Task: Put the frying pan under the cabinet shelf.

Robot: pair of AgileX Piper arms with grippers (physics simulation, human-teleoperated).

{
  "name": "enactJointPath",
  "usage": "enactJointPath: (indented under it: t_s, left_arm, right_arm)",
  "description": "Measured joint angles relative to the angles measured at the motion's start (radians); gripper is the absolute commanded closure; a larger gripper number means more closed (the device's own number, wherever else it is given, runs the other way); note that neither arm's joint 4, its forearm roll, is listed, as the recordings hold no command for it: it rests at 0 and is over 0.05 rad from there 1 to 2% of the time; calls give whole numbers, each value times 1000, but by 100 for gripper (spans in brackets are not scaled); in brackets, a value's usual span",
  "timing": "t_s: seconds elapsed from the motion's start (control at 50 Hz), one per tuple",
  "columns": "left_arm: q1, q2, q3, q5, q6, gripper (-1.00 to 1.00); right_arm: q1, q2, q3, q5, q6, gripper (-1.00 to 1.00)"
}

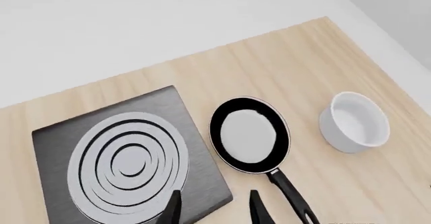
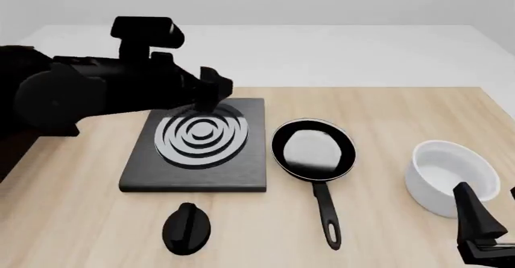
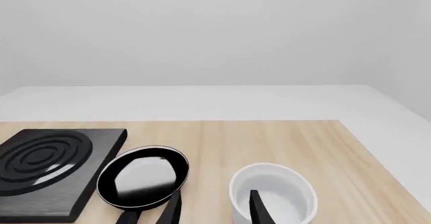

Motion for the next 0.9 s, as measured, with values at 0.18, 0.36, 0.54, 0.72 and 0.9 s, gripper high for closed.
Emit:
enactJointPath:
  t_s: [0.18, 0.36, 0.54, 0.72, 0.9]
  left_arm:
    - [-63, 107, -91, 16, -27, -100]
    - [-116, 218, -170, 8, -66, -100]
    - [-184, 292, -199, -32, -135, -100]
    - [-227, 337, -197, -79, -197, -100]
    - [-261, 371, -167, -134, -258, -100]
  right_arm:
    - [0, 0, 0, -1, 0, -100]
    - [0, 4, 1, -5, 0, -100]
    - [0, 7, 2, -9, 0, -100]
    - [0, 8, 2, -9, 0, -100]
    - [0, 7, 2, -9, 0, -100]
